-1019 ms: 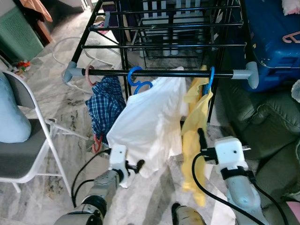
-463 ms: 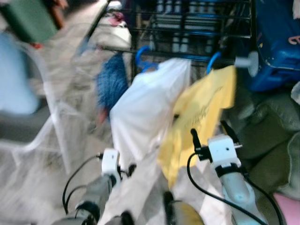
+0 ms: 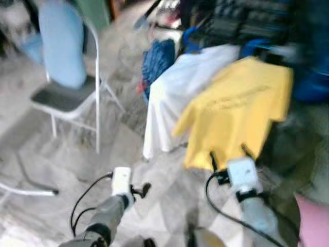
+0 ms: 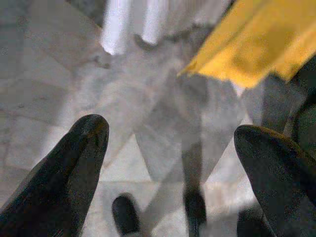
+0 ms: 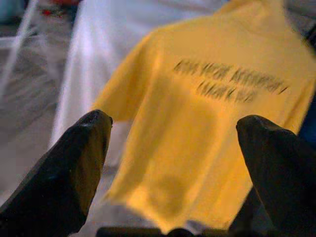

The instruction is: Hang hanger

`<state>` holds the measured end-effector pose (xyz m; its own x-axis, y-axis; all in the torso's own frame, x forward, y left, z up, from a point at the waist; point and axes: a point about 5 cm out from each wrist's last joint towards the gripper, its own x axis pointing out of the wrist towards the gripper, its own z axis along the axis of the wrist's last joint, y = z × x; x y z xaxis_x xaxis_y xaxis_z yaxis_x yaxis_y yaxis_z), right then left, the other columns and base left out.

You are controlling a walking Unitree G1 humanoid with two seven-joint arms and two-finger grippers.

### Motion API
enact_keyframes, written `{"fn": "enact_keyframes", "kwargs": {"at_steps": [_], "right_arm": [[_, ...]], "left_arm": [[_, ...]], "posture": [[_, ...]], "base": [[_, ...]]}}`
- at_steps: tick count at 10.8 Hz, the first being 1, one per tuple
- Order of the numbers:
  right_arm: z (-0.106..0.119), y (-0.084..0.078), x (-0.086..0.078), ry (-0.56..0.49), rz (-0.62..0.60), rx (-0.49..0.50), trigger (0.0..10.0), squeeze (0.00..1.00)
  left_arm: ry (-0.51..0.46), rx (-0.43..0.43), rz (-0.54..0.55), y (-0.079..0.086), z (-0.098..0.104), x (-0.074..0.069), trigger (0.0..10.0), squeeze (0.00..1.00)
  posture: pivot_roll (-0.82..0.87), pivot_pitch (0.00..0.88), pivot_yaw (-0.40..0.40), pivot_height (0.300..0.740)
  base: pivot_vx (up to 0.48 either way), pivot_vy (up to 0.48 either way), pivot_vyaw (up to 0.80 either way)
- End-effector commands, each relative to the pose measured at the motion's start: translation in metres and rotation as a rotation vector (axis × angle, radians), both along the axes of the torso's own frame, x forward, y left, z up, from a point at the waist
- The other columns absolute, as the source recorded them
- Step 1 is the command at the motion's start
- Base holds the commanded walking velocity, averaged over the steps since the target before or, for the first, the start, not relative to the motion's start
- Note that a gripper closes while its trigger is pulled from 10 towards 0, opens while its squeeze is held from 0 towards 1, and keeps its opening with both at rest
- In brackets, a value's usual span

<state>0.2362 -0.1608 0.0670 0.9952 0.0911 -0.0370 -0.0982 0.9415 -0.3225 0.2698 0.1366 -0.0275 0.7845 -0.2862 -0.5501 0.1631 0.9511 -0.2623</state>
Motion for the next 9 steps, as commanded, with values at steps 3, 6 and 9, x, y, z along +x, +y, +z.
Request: {"fn": "enact_keyframes", "kwargs": {"at_steps": [3,6,9], "right_arm": [[-0.061,-0.012,-0.006,0.268,-0.048,0.151,10.0,0.0],[-0.112,-0.026,-0.017,0.535,-0.18,0.246,10.0,0.0],[-0.14,-0.028,-0.039,0.775,-0.314,0.35,10.0,0.0]], "left_arm": [[0.014,0.178,-0.02,0.017,-0.007,-0.007,10.0,0.0],[0.14,0.282,-0.044,0.024,-0.024,-0.027,10.0,0.0],[0.153,0.301,-0.087,0.017,-0.022,-0.023,10.0,0.0]], "posture": [[-0.27,0.102,0.093,0.74],[-0.27,0.053,0.097,0.74],[-0.27,0.02,0.115,0.74]], "base": [[0.0,0.0,0.0],[0.0,0.0,0.0],[0.0,0.0,0.0]]}}
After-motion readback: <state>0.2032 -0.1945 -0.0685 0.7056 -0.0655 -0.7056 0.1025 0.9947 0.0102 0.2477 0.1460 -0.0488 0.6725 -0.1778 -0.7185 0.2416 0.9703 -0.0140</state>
